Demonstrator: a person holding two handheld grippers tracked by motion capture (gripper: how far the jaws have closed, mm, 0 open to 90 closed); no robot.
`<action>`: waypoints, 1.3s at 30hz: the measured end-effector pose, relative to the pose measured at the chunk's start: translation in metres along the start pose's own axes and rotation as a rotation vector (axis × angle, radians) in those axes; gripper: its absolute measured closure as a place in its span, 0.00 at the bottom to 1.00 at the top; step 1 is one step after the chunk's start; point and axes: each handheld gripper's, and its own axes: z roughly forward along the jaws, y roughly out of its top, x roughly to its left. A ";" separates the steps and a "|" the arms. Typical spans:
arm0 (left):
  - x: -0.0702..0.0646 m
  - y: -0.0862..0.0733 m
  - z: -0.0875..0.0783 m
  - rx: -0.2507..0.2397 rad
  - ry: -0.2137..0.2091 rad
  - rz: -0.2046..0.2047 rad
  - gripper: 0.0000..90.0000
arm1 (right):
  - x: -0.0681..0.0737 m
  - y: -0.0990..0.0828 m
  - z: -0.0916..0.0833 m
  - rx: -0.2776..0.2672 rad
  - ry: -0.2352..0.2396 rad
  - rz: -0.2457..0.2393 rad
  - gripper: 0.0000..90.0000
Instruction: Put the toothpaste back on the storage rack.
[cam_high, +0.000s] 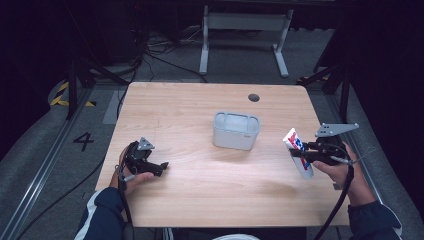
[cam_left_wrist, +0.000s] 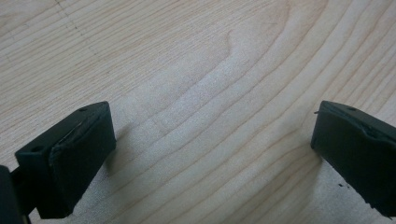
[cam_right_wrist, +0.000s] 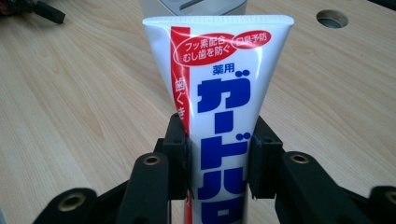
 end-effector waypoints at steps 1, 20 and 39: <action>0.000 0.000 0.000 -0.002 -0.001 0.000 0.00 | 0.000 0.001 0.000 -0.003 -0.002 -0.001 0.74; 0.000 0.000 0.000 -0.001 -0.001 0.000 0.00 | 0.000 0.025 -0.006 -0.074 -0.009 -0.017 0.74; 0.000 0.000 0.000 0.000 0.000 0.000 0.00 | 0.003 0.040 -0.003 -0.112 -0.009 -0.046 0.74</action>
